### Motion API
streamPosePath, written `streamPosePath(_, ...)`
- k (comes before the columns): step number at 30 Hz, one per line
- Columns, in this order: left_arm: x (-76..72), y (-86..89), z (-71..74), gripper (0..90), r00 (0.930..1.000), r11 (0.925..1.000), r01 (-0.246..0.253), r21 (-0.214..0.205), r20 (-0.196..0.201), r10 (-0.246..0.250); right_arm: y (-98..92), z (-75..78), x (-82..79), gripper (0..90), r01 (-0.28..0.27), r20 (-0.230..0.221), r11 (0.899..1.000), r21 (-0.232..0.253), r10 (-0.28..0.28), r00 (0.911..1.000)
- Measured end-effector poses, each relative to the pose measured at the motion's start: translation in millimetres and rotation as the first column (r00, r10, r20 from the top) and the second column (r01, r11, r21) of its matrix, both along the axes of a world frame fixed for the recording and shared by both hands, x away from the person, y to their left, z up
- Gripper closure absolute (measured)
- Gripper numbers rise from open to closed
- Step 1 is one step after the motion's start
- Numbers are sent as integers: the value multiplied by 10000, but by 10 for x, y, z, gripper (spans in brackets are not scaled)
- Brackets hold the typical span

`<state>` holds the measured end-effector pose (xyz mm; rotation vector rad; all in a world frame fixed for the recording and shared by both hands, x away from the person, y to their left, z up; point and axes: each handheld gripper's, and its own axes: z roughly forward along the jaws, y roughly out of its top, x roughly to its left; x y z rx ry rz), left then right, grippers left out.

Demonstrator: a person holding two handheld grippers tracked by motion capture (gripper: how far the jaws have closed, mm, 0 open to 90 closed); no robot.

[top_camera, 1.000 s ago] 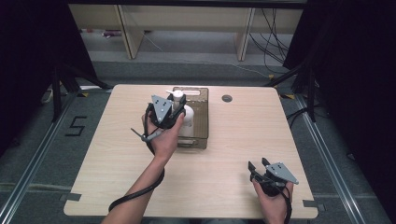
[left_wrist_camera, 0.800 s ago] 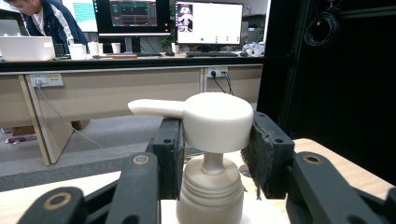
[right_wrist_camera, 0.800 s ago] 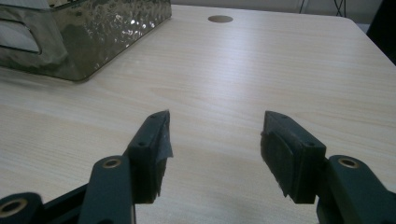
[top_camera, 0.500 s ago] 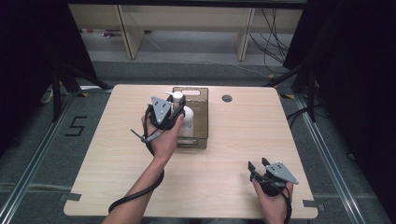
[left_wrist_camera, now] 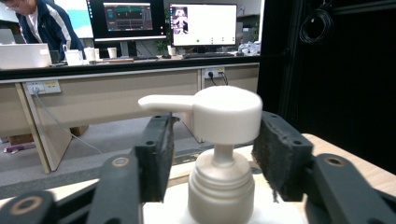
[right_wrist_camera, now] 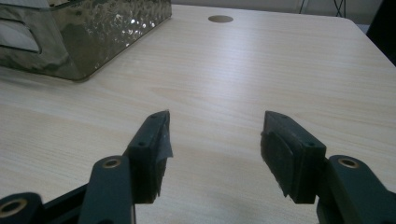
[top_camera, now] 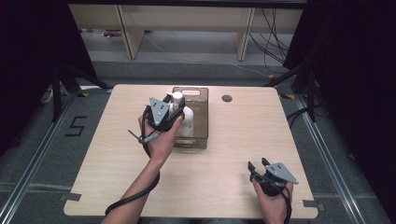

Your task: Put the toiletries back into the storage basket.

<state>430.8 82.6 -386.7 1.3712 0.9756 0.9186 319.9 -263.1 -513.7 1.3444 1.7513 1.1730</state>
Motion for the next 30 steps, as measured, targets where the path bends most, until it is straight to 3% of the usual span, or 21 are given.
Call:
streamPosePath(2, -29, 25, -21, 431, 10000, 10000, 80, -42, 49, -80, 7, 5, -13, 431, 197, -98, 9998, 32, -196, 9998)
streamPosePath(3, -44, 31, -24, 427, 9999, 9999, 117, -86, 49, -117, -12, 9, -6, 431, 128, 5, 9996, -238, -128, 9999)
streamPosePath(4, -59, 39, -25, 423, 9999, 9998, 148, -102, 88, -147, 15, 8, -20, 431, 285, -202, 9996, 73, -284, 9994)
streamPosePath(5, -59, 39, -25, 419, 9999, 9998, 148, -102, 88, -147, 15, 8, -20, 431, 285, -202, 9996, 73, -284, 9994)
streamPosePath(6, -94, 57, -20, 417, 9995, 9997, 262, -38, 171, -261, -7, 2, 1, 430, 74, 74, 9998, -169, -72, 9999)
streamPosePath(11, -182, 105, 6, 415, 9974, 9982, 582, 110, 411, -586, 12, 0, -10, 430, 172, -55, 9998, 118, -172, 9998)
streamPosePath(12, -182, 105, 6, 414, 9974, 9982, 582, 110, 411, -586, -13, 2, 2, 430, -2, 24, 9999, -107, 3, 10000)
streamPosePath(18, -287, 234, 18, 411, 9961, 9968, 792, 91, 390, -795, -14, 0, 5, 430, -40, 44, 10000, -78, 41, 10000)
streamPosePath(20, -313, 279, 10, 410, 9958, 9965, 829, 125, 371, -833, -3, -2, 0, 430, 64, 42, 10000, 27, -64, 10000)
streamPosePath(21, -324, 306, 4, 410, 9958, 9964, 842, 95, 360, -845, -8, 3, -3, 430, 124, 68, 9998, -145, -123, 9999)
streamPosePath(22, -334, 337, -1, 410, 9961, 9967, 799, 112, 355, -803, 14, 0, -12, 430, 184, -73, 9997, 173, -183, 9998)
streamPosePath(25, -362, 428, -15, 410, 9969, 9973, 687, 260, 367, -696, -7, 3, -1, 430, 50, -42, 9999, -106, -51, 10000)
streamPosePath(30, -381, 568, -79, 410, 9981, 9981, 569, 245, 241, -575, -14, -2, 7, 430, -33, 76, 9999, -110, 34, 10000)
